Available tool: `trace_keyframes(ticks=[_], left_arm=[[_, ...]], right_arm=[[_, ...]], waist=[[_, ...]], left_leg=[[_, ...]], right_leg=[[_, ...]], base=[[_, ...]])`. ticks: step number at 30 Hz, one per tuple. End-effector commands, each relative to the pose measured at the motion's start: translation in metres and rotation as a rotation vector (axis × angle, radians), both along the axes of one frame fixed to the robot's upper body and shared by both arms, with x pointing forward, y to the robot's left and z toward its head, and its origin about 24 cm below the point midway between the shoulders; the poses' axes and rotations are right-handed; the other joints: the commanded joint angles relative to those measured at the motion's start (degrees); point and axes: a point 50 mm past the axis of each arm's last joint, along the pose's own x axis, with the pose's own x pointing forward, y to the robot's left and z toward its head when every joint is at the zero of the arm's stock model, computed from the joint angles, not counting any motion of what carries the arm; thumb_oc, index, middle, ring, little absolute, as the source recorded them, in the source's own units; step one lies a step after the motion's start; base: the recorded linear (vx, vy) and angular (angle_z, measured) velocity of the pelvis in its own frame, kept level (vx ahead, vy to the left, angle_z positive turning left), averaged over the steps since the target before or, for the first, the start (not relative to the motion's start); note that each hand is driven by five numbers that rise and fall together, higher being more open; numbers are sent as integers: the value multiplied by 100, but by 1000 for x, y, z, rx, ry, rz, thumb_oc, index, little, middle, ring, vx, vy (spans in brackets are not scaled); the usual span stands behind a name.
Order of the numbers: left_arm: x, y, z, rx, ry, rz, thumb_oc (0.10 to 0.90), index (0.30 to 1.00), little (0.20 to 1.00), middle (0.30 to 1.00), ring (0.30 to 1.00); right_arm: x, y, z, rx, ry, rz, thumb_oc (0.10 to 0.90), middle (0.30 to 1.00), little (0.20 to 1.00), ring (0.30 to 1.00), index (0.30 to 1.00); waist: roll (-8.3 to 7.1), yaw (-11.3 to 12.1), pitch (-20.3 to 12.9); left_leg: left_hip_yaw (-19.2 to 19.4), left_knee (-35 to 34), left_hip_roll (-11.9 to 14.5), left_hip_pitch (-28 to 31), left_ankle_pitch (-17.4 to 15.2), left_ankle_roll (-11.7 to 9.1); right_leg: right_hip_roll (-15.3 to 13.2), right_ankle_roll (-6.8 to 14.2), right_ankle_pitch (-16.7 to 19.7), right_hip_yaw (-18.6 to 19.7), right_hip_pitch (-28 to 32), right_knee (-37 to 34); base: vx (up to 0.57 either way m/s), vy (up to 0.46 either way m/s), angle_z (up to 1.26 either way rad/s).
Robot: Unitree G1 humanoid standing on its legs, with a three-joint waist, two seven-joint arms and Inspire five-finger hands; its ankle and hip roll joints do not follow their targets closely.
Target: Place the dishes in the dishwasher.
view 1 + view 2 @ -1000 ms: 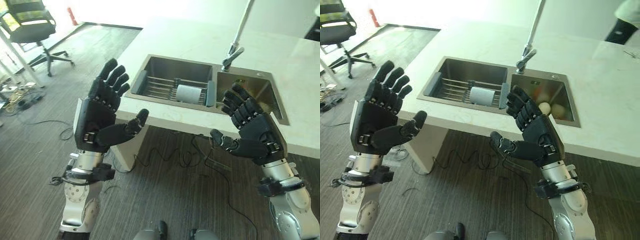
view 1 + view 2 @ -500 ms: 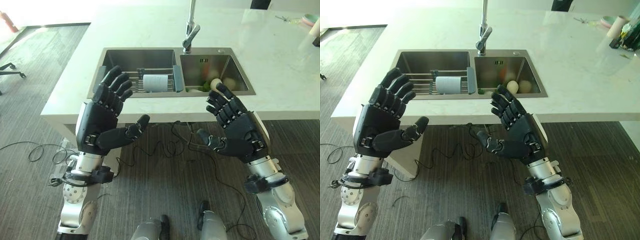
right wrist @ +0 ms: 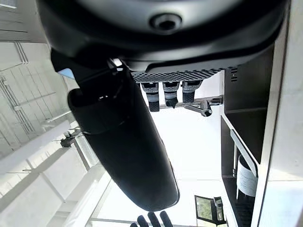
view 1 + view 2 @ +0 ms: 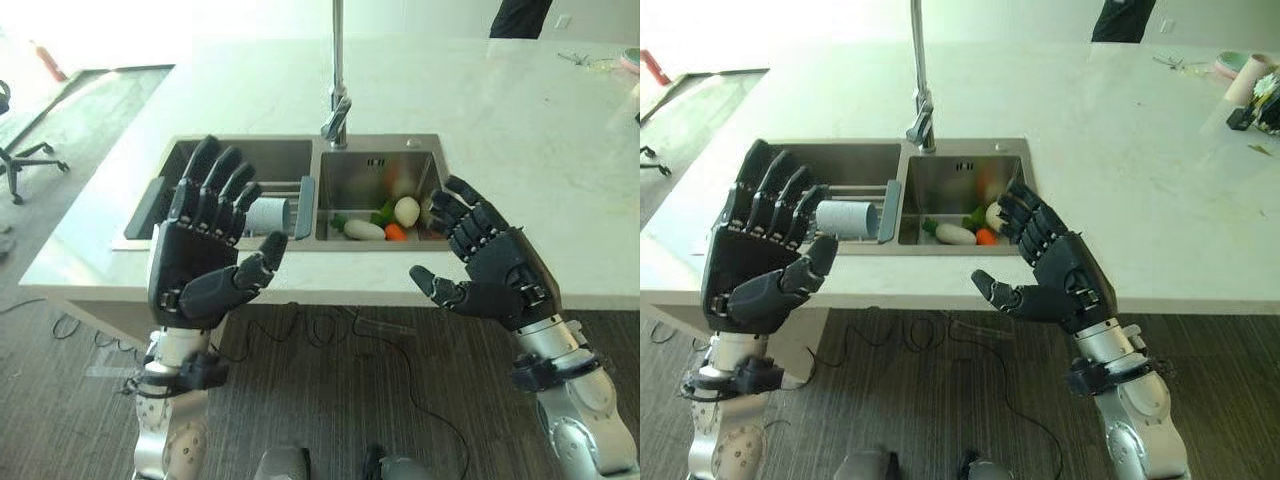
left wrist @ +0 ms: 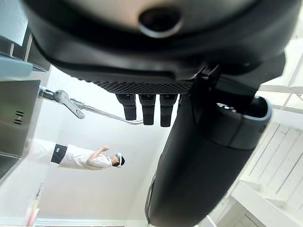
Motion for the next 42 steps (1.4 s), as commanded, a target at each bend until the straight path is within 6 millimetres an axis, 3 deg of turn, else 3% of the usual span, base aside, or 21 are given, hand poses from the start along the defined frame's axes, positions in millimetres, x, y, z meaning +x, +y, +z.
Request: trace_keyframes(ticks=[1, 3, 6, 11, 13, 14, 16, 17, 18, 20, 21, 24, 27, 32, 42], left_arm=[[-10, 5, 46, 33, -286, -15, 800, 900, 900, 900, 900], [-8, 4, 42, 52, -253, -24, 800, 900, 900, 900, 900], [-6, 6, 42, 55, -255, -39, 800, 900, 900, 900, 900], [-5, 8, 54, 116, -295, -20, 800, 900, 900, 900, 900], [-2, 6, 58, 134, -311, -22, 800, 900, 900, 900, 900], [-1, 4, 60, 143, -315, -22, 800, 900, 900, 900, 900], [4, 1, 63, 161, -301, -12, 800, 900, 900, 900, 900], [4, 1, 63, 161, -301, -12, 800, 900, 900, 900, 900], [5, -1, 62, 182, -295, -11, 800, 900, 900, 900, 900], [4, -3, 61, 213, -293, 2, 800, 900, 900, 900, 900], [6, -5, 62, 244, -284, 12, 800, 900, 900, 900, 900], [12, -8, 63, 295, -275, 10, 800, 900, 900, 900, 900], [14, -16, 65, 378, -283, -7, 800, 900, 900, 900, 900], [16, -16, 66, 437, -265, -20, 800, 900, 900, 900, 900], [18, -6, 85, 625, -359, 116, 800, 900, 900, 900, 900]], right_arm=[[-5, 1, 40, 15, -229, 5, 800, 900, 900, 900, 900], [-9, -2, 39, 10, -222, -1, 800, 900, 900, 900, 900], [-12, -6, 41, -6, -226, -8, 800, 900, 900, 900, 900], [-18, -9, 41, 31, -234, -29, 800, 900, 900, 900, 900], [-16, -10, 41, 45, -235, -41, 800, 900, 900, 900, 900], [-15, -10, 40, 51, -233, -46, 800, 900, 900, 900, 900], [-10, -7, 36, 72, -218, -53, 800, 900, 900, 900, 900], [-10, -7, 36, 72, -218, -53, 800, 900, 900, 900, 900], [-9, -3, 35, 84, -216, -50, 800, 900, 900, 900, 900], [-8, -2, 34, 92, -214, -51, 800, 900, 900, 900, 900], [-6, -1, 35, 94, -217, -50, 800, 900, 900, 900, 900], [-4, -3, 38, 95, -236, -45, 800, 900, 900, 900, 900], [-2, -1, 40, 96, -247, -36, 800, 900, 900, 900, 900], [0, -5, 47, 61, -238, -28, 800, 900, 900, 900, 900], [3, -2, 49, 11, -211, -26, 800, 900, 900, 900, 900]], waist=[[238, -57, -232], [321, -71, -294], [355, -18, -336], [248, 11, -464], [213, 17, -470], [199, 19, -477], [186, 50, -470], [186, 50, -470], [253, 14, -420], [256, 4, -375], [229, 14, -353], [141, 3, -328], [117, -114, -342], [176, -283, -504], [417, -535, -638]], left_leg=[[-334, -320, 275, 376, -376, -241], [-511, -320, 429, 63, -163, -431], [-698, -320, 408, -70, -147, -450], [-701, -320, 132, 207, -441, -214], [-735, -320, 51, 256, -510, -132], [-737, -320, -6, 272, -555, -74], [-928, -320, -295, 346, -706, 222], [-928, -320, -295, 346, -706, 222], [-1064, -320, -351, 423, -749, 335], [-1038, -320, -352, 454, -765, 347], [-965, -320, -332, 447, -754, 314], [-739, -320, -300, 454, -803, 269], [-542, -320, -215, 576, -968, 263], [-92, -320, 131, 781, -1025, 151], [-45, -320, 283, 1001, -1109, -2]], right_leg=[[-96, 792, -41, 320, -279, 38], [-57, 759, -168, 284, -178, 38], [-176, 802, -261, 155, -55, 38], [-675, 1161, -99, -49, 123, 38], [-777, 1192, -25, -106, 203, 38], [-816, 1193, 98, -134, 268, 38], [-777, 1207, 822, -190, 514, 38], [-777, 1207, 822, -190, 514, 38], [-580, 1188, 1132, -153, 501, 189], [-511, 1127, 1087, -146, 349, 192], [-480, 1087, 883, -194, 271, 38], [-673, 1099, 535, -105, -114, 38], [-823, 1239, 615, 203, -557, 38], [-717, 1242, 251, 206, -531, 38], [-516, 1097, 15, 343, -372, 38]], base=[[215, 199, 2], [231, 236, 21], [273, 362, 25], [230, 332, 10], [189, 275, 17], [275, 388, 38], [319, 402, 35], [256, 245, 21], [155, 125, 15], [132, 57, 13], [59, -72, 0], [35, -126, -20], [125, -293, 5], [104, -253, 7], [56, -100, -9]])
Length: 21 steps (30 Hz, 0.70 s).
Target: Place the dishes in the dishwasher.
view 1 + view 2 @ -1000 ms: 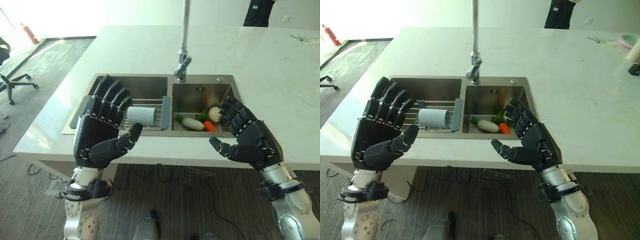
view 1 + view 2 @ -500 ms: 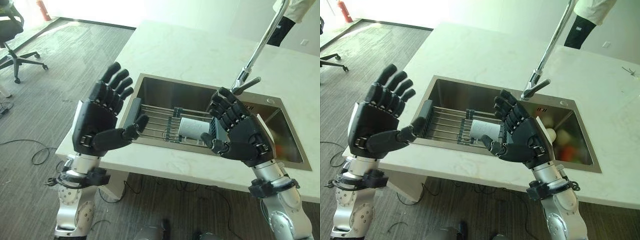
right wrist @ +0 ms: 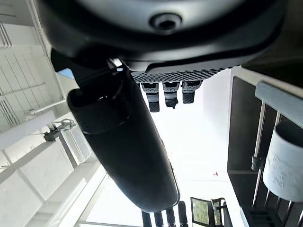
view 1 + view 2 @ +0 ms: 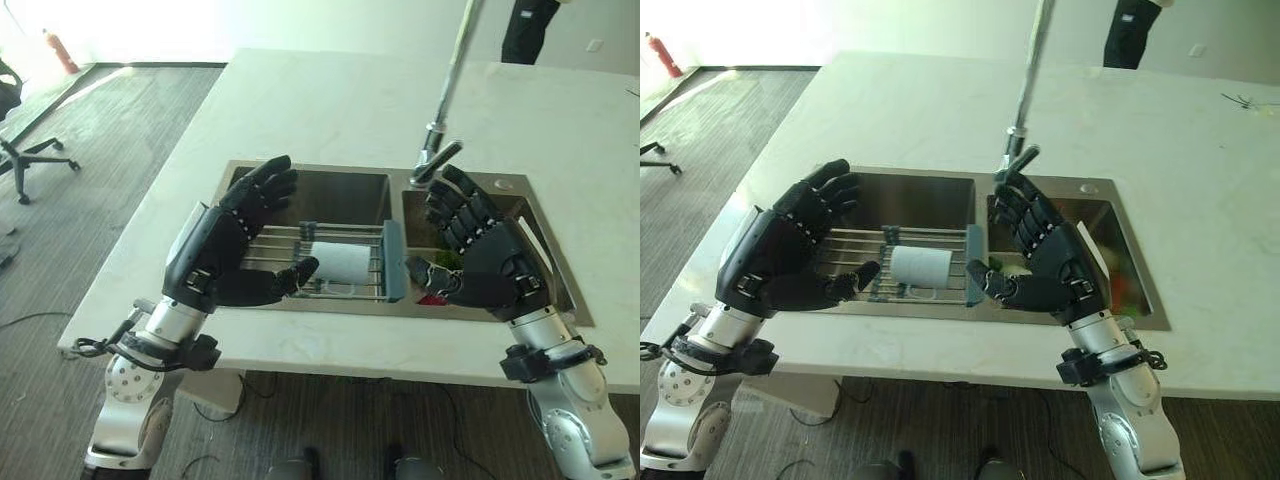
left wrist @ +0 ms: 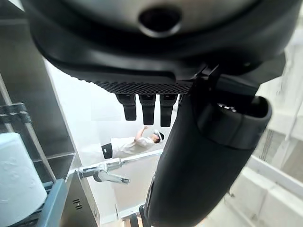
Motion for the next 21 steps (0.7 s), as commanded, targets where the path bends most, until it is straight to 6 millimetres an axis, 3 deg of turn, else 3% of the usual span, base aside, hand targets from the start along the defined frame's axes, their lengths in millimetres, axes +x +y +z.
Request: trace_keyframes(ticks=[1, 10, 21], left_arm=[[-6, -7, 55, 103, -333, -15, 800, 900, 900, 900, 900], [21, 5, 74, 448, -225, 79, 800, 900, 900, 900, 900], [64, 32, 69, 689, 88, 171, 800, 900, 900, 900, 900]], right_arm=[[-1, 2, 42, -6, -220, 28, 800, 900, 900, 900, 900], [6, 1, 48, -61, -195, 53, 800, 900, 900, 900, 900], [16, -5, 54, -128, -178, 74, 800, 900, 900, 900, 900]], waist=[[91, -68, -525], [317, -274, -606], [447, -476, -624]], left_leg=[[206, 229, 351, 273, -805, -192], [278, 229, 322, 317, -787, -230], [465, 229, 262, 454, -872, -203]], right_leg=[[-112, 492, -438, -14, 144, 5], [-97, 509, -419, 96, 130, 5], [-46, 572, -435, 303, 177, 5]], base=[[29, -5, -11], [2, 42, -7], [17, 65, -8]])
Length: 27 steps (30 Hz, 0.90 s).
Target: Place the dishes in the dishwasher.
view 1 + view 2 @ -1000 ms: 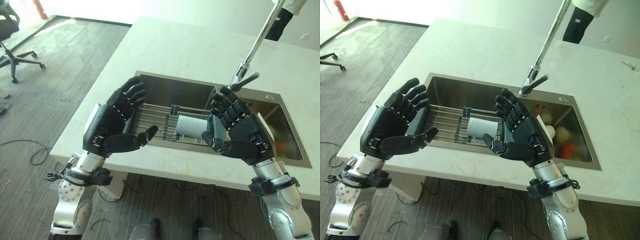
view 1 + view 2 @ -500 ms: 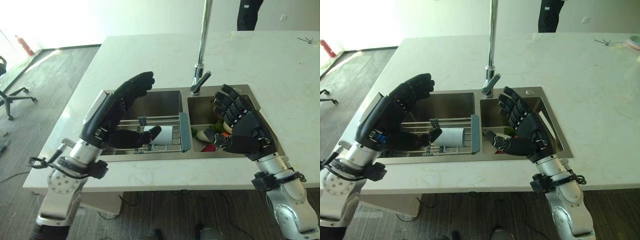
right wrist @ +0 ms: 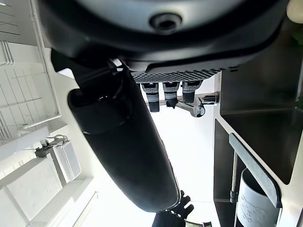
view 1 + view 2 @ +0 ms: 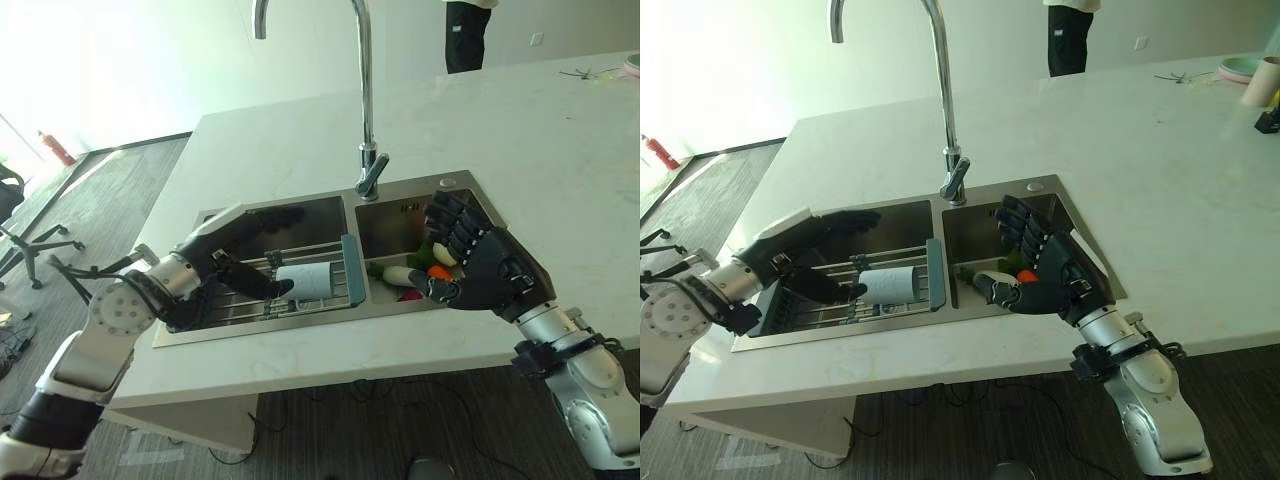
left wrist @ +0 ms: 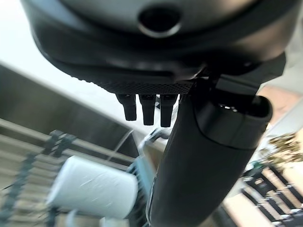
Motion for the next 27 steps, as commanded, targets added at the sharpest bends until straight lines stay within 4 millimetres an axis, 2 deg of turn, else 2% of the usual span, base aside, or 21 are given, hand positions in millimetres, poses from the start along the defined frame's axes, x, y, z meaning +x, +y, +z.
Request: trace_keyframes(ticks=[1, 14, 27], left_arm=[[11, 1, 72, 30, -248, -1, 800, 900, 900, 900, 900], [35, 15, 59, 96, -164, 76, 800, 900, 900, 900, 900], [41, 11, 41, 159, -86, 59, 800, 900, 900, 900, 900]], right_arm=[[3, 11, 61, 39, -299, 98, 800, 900, 900, 900, 900], [7, 7, 60, 18, -285, 110, 800, 900, 900, 900, 900], [7, 5, 58, 3, -282, 108, 800, 900, 900, 900, 900]], waist=[[-60, -89, -224], [-15, -256, -215], [-38, -336, -236]], left_leg=[[173, 427, 282, 224, -921, -156], [360, 427, 259, 308, -1014, -106], [478, 427, 273, 355, -1052, -67]], right_leg=[[-21, 638, -202, -46, 437, -453], [54, 664, -239, 130, 440, -453], [127, 654, -253, 218, 436, -453]], base=[[10, 38, -15], [0, 22, -11], [-14, 4, -6]])
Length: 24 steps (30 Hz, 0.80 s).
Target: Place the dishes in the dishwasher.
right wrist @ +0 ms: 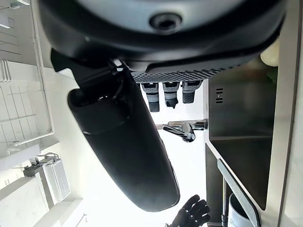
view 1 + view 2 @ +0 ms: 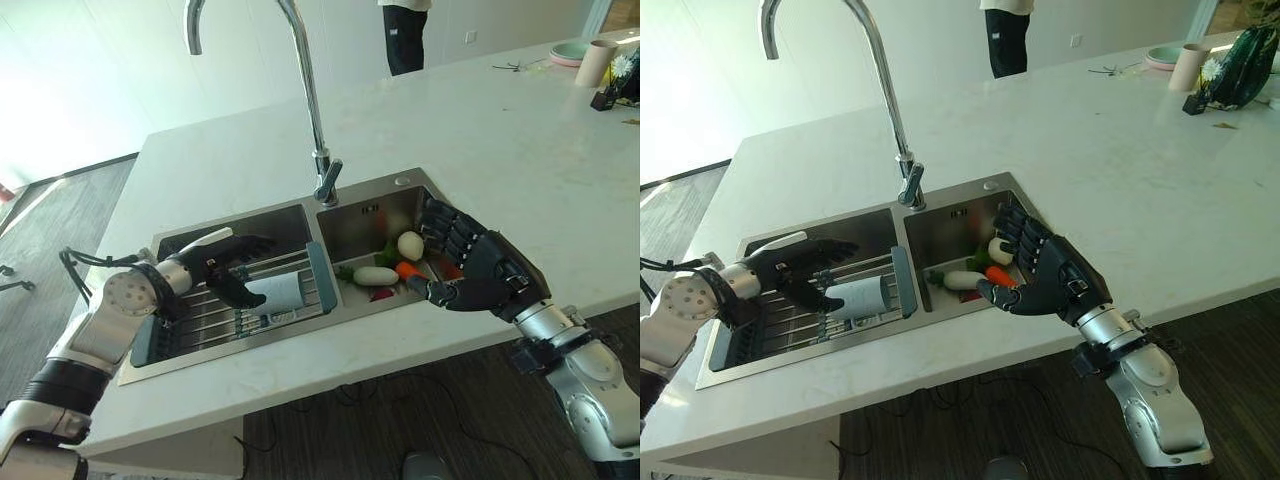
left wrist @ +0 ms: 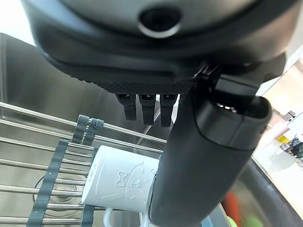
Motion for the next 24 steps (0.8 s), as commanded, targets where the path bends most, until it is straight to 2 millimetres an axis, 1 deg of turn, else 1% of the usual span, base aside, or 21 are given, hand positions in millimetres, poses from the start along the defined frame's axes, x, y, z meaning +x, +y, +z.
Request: trace_keyframes(ticks=[1, 8, 17, 24], left_arm=[[16, -11, 62, 27, -232, -56, 800, 900, 900, 900, 900], [19, -2, 54, 47, -161, -25, 800, 900, 900, 900, 900], [20, 2, 40, 71, -100, -10, 800, 900, 900, 900, 900], [22, 6, 38, 98, -101, 6, 800, 900, 900, 900, 900]], right_arm=[[3, 8, 63, 37, -314, 74, 800, 900, 900, 900, 900], [4, 7, 62, 38, -307, 72, 800, 900, 900, 900, 900], [4, 5, 61, 34, -306, 71, 800, 900, 900, 900, 900], [5, 5, 60, 31, -304, 64, 800, 900, 900, 900, 900]], waist=[[-42, -4, -242], [-66, -8, -263], [-102, 7, -268], [-117, -9, -263]], left_leg=[[33, 664, 211, 53, -1053, -66], [84, 664, 219, 70, -1053, -54], [98, 664, 212, 58, -1050, -42], [112, 664, 210, 64, -1058, -31]], right_leg=[[-80, 656, -371, -155, 428, -263], [-57, 662, -358, -152, 432, -263], [-47, 658, -359, -166, 426, -263], [-48, 661, -357, -153, 429, -263]], base=[[0, 0, 0], [0, 0, 0], [-6, 8, -3], [0, 0, 0]])
